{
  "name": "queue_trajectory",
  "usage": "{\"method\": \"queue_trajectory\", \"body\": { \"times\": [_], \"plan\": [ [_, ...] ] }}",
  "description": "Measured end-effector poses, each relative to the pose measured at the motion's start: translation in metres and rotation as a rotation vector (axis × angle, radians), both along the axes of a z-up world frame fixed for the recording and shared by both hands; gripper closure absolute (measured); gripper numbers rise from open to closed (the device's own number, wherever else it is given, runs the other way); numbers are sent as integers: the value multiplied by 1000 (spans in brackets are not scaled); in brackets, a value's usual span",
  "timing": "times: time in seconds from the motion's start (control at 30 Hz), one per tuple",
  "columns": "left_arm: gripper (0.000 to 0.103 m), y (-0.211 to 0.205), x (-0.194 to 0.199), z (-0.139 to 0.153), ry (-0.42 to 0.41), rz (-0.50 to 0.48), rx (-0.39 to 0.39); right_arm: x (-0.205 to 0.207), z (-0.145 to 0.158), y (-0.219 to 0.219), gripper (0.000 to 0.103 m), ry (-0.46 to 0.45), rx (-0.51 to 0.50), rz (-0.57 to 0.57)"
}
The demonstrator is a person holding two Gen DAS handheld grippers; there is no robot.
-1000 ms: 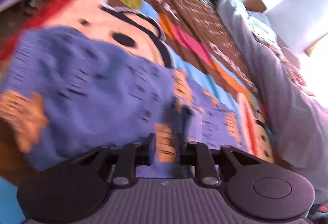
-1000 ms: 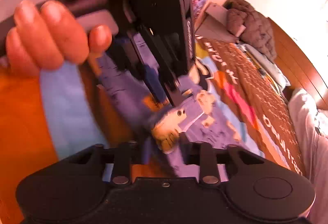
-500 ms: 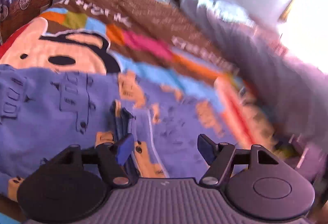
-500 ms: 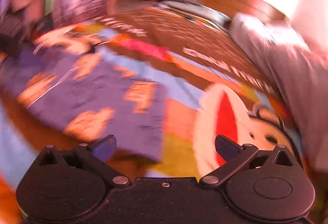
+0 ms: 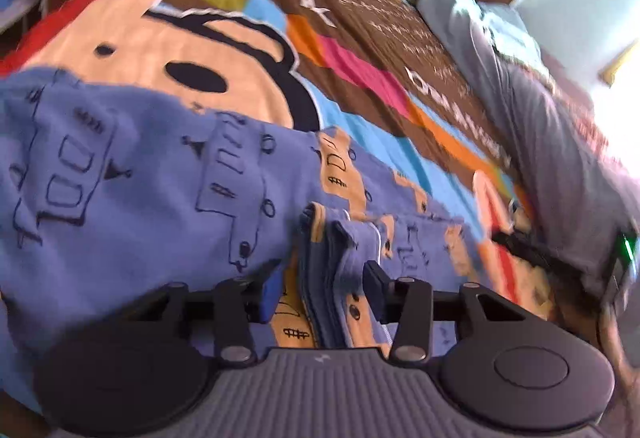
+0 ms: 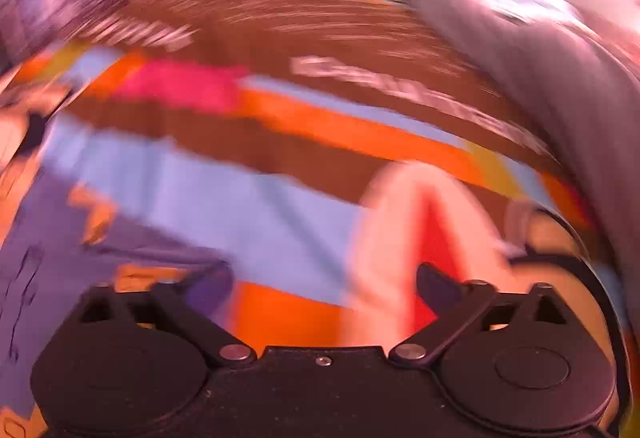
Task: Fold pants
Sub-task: 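Open both grippers and lift them off the folded pants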
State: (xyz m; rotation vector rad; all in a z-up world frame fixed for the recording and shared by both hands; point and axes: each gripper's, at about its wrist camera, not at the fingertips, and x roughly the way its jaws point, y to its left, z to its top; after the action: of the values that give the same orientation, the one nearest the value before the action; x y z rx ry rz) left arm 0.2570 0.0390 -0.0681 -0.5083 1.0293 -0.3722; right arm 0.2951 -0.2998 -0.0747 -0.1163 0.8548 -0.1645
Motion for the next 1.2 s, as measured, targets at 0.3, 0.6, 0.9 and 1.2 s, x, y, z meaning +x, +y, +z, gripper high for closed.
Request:
{"method": "queue_trajectory", "body": {
  "times": [0.3, 0.6, 0.9, 1.2],
  "plan": [
    [26, -14, -39, 20, -181, -53, 101, -123, 6, 32, 1, 14, 13, 170],
    [9, 22, -117, 60, -396, 97, 201, -156, 39, 64, 1, -104, -46, 209],
    [27, 96, -122, 56, -372, 518, 115, -162, 34, 155, 1, -224, 18, 399],
    [26, 130, -111, 16, -194, 573, 8, -122, 2, 182, 1, -33, 51, 360]
  ]
}}
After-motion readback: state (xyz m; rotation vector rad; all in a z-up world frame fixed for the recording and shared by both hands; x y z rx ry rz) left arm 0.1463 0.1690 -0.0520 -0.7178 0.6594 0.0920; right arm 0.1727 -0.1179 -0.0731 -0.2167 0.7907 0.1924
